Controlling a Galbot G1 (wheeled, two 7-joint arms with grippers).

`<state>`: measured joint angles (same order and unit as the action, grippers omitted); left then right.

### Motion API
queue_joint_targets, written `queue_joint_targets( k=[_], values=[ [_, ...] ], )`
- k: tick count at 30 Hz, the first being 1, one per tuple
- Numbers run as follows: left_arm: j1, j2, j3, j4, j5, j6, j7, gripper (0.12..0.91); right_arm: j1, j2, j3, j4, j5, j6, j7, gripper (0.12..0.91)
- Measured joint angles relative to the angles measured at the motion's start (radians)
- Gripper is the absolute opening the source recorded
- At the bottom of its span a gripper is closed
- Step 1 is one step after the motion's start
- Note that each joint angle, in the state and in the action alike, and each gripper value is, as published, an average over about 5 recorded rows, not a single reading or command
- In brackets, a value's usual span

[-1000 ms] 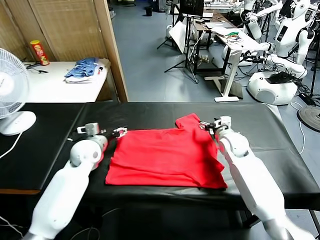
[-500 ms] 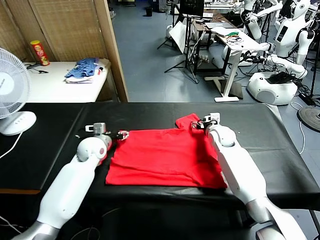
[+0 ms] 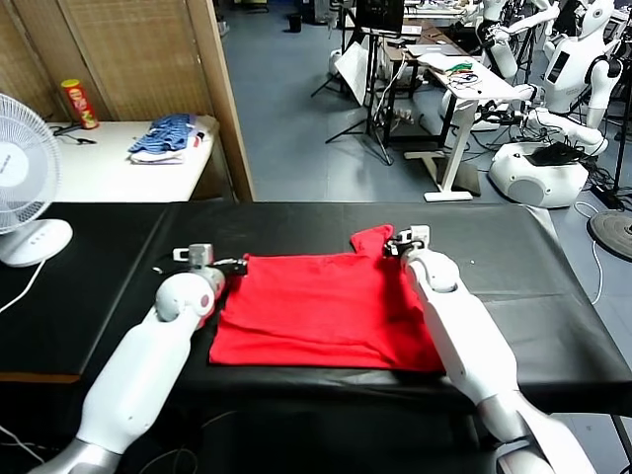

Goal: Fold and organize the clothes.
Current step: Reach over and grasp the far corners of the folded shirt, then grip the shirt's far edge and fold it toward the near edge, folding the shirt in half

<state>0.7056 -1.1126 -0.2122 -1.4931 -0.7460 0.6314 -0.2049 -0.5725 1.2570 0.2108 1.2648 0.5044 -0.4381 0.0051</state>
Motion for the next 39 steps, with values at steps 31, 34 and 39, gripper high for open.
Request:
queue_joint_targets(
  k=[31,34,39],
  values=[
    [0.505,0.143,-0.199,-0.556,0.143,0.034,-0.003,0.126,-0.468,-0.21,0.11,0.629,0.079,-0.295,0.112,0.123],
    [0.542,0.14,-0.205,-0.568,0.179,0.041,0.0,0.126,-0.489,-0.211,0.11,0.651,0.075,-0.298,0.122,0.123],
    [0.587,0.126,-0.206,-0.576,0.208,0.064,0.002,0.126,-0.516,-0.214,0.12,0.674,0.073,-0.298,0.129,0.16]
  ],
)
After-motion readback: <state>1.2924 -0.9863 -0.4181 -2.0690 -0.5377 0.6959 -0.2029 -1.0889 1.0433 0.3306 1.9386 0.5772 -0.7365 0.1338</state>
